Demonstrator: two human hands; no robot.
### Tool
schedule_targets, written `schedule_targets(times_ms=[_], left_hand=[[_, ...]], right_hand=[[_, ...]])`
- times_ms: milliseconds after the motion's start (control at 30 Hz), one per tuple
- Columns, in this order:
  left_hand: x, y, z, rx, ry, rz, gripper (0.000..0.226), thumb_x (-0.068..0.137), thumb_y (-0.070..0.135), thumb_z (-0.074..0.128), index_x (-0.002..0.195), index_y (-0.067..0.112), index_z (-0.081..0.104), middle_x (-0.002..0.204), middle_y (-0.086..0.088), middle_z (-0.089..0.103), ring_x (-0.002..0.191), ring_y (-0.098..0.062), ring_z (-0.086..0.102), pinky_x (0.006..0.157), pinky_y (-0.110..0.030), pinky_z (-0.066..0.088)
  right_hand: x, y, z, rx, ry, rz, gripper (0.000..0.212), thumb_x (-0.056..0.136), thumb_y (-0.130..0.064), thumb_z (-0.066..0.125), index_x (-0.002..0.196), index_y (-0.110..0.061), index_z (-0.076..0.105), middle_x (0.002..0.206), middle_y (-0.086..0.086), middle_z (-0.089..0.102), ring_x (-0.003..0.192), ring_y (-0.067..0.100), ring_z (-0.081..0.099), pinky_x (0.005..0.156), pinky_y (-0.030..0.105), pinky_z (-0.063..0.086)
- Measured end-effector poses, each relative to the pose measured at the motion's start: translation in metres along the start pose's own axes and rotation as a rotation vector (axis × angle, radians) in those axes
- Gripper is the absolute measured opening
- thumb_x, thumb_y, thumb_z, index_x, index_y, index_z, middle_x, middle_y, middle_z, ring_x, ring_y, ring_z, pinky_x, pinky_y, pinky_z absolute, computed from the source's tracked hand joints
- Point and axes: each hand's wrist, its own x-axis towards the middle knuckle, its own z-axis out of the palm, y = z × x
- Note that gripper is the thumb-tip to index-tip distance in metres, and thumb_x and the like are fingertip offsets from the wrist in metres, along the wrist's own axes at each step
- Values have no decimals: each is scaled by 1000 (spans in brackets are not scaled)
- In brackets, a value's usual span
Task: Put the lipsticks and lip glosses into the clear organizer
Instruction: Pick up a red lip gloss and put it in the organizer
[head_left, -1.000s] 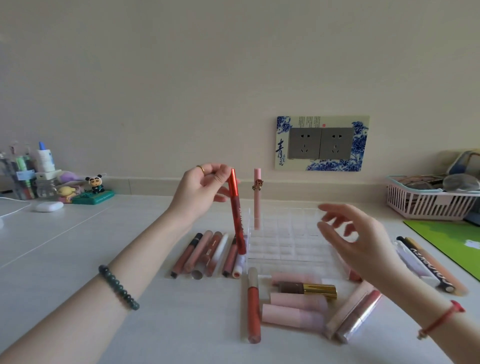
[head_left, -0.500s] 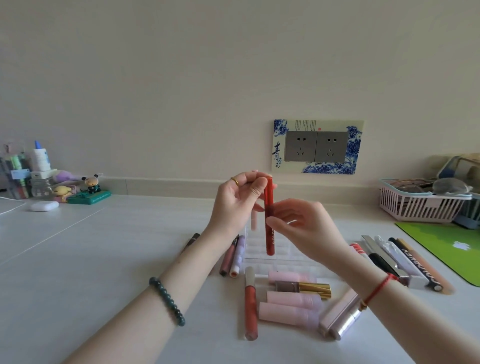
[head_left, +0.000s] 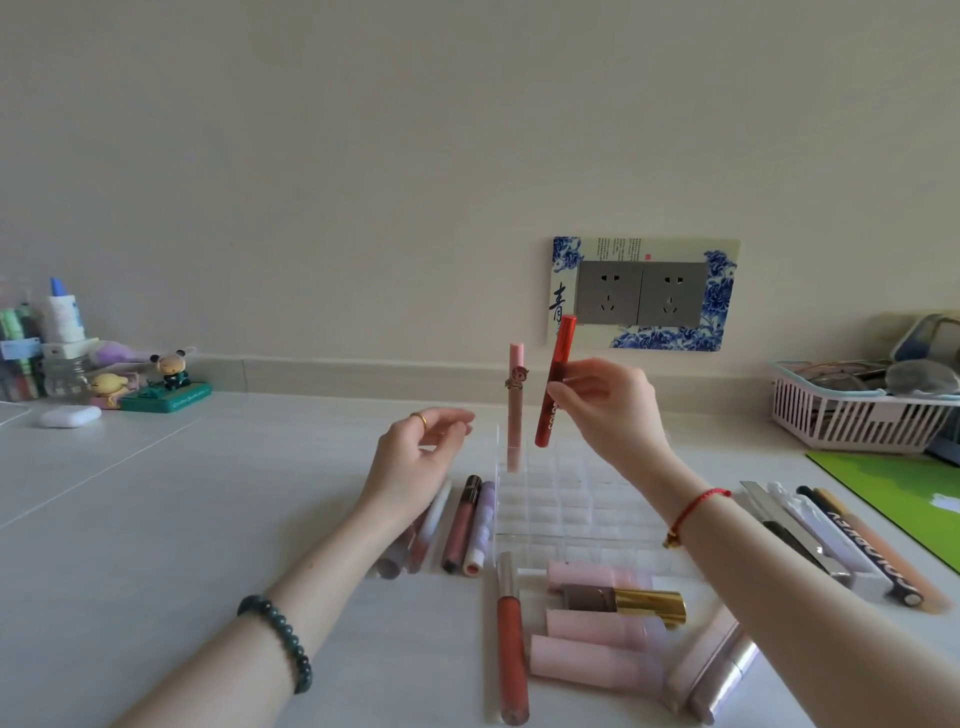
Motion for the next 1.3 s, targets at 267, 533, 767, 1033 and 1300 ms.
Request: schedule_targets(times_ms=[267, 533, 767, 1033, 1300], left_hand=[[1, -22, -12, 136, 11, -113, 15, 87, 22, 53, 89, 32, 64, 98, 1, 69, 95, -9, 61, 75, -14, 43], [2, -26, -20, 187, 26, -135, 15, 87, 19, 53, 89, 28, 65, 97, -2, 70, 95, -14, 62, 71, -9, 40], [1, -27, -29, 195, 39, -156, 15, 88, 19, 52, 91, 27, 65, 98, 1, 69, 95, -12, 60, 72, -13, 41], [0, -30, -37, 205, 90, -192, 14, 87, 19, 53, 91, 25, 65, 99, -1, 69, 92, -11, 59, 70, -8, 38], [-5, -24, -32, 332, 74, -111, 15, 86, 23, 53, 93, 25, 67, 91, 0, 69, 72, -7, 60, 60, -5, 38]], right_hand=[[-5, 13, 10, -128, -71, 35, 15, 78, -11, 64, 92, -10, 70, 79, -1, 67, 70, 6, 61, 70, 14, 47], [-7, 16, 12, -155, -60, 21, 14, 78, -14, 63, 89, -12, 71, 77, -2, 66, 68, 7, 60, 70, 17, 47], [-5, 18, 15, -195, -75, 28, 14, 80, -20, 61, 91, -15, 69, 79, -4, 64, 63, -1, 51, 59, 14, 41], [-4, 20, 17, -282, -90, 38, 14, 80, -26, 61, 91, -20, 66, 87, -2, 64, 76, 12, 55, 71, 31, 50], [-7, 22, 16, -354, -113, 26, 18, 80, -29, 60, 94, -19, 66, 92, 1, 63, 92, 19, 56, 80, 40, 49]])
